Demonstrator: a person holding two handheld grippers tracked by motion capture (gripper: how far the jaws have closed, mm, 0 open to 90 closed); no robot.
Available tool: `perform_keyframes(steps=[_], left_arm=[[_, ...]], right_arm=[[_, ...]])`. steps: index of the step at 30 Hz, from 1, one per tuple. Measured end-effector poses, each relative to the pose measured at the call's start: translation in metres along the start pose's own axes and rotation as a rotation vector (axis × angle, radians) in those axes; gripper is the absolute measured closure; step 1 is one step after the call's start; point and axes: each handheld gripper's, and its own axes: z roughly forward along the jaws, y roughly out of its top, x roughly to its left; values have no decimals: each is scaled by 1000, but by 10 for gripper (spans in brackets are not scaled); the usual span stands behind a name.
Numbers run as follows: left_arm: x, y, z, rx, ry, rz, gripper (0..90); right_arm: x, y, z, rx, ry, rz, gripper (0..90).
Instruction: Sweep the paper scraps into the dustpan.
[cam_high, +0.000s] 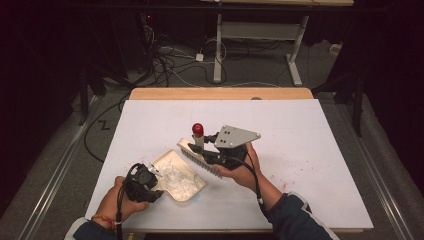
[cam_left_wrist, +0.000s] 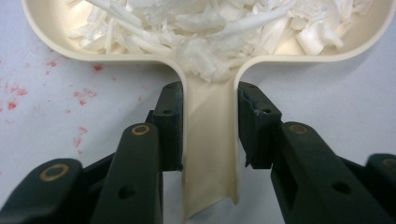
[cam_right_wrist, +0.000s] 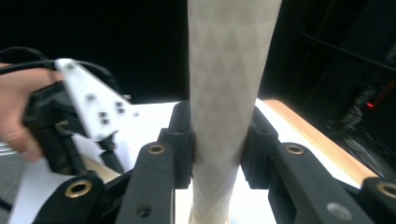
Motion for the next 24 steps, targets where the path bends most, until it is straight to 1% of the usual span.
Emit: perform_keyframes(steps=[3, 6, 8, 9, 12, 14, 17, 21, 22, 24], left_arm=[[0, 0, 0, 2, 3, 2, 627], [-1, 0, 0, 4, 4, -2, 626], [-1, 1, 1, 5, 5, -2, 627], [-1, 1, 0, 6, 5, -2, 626], [-2, 1, 0, 8, 6, -1, 626], [-2, 1, 0, 8, 5, 0, 626], [-2, 0, 0, 8, 3, 0, 627], [-1, 0, 0, 8, 1, 0, 627], [-1, 0, 0, 8, 0, 0, 627], [-1, 0, 0, 9, 0, 1, 627]], right_arm=[[0, -7, 4, 72, -15, 2, 700], [4, -16, 11, 148, -21, -13, 701], [7, -19, 12, 157, 0, -10, 701], [9, -19, 12, 154, 14, -3, 701], [18, -18, 13, 154, 69, -18, 700], [21, -16, 12, 143, 96, -20, 701], [19, -10, 5, 93, 124, 4, 701], [16, 2, -7, 44, 103, -5, 701], [15, 5, -9, 35, 105, -4, 700], [14, 9, -13, 25, 88, -6, 701]])
